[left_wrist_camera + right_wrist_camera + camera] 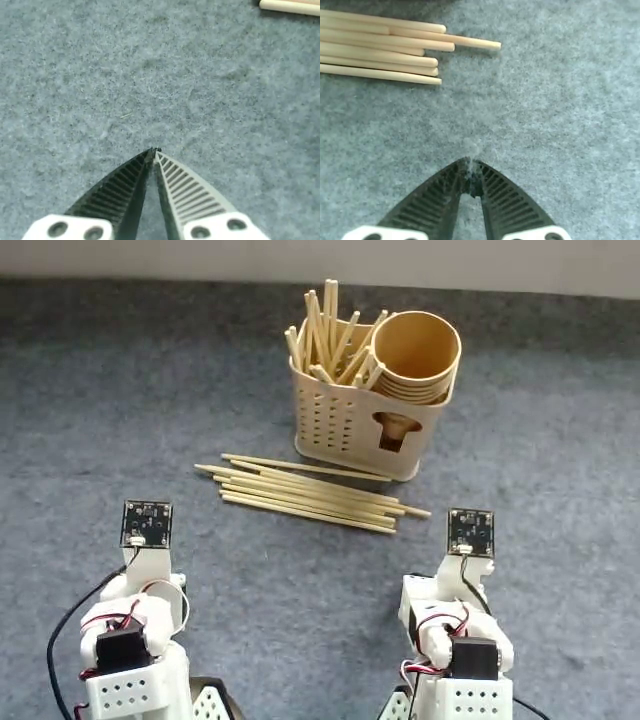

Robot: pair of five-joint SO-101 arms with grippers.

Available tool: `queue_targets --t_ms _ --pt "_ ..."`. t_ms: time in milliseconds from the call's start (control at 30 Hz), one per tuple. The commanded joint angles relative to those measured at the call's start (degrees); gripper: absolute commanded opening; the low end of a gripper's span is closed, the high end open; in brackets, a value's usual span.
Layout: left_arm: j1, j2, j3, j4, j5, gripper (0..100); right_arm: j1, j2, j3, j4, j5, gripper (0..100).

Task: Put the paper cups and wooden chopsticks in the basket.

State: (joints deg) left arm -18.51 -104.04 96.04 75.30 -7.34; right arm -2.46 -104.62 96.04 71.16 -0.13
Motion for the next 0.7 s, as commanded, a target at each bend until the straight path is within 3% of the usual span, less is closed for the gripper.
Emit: queue_targets --t_ms 0,667 --pt "-0.75 -0.13 1.10 0.26 -0.18 1 0.66 -0.84 8.04 0.48 0.00 0.5" --pt "-0.75 -0.13 1.10 0.26 -0.18 1 0.84 -0.84 7.60 0.04 0.18 0.5"
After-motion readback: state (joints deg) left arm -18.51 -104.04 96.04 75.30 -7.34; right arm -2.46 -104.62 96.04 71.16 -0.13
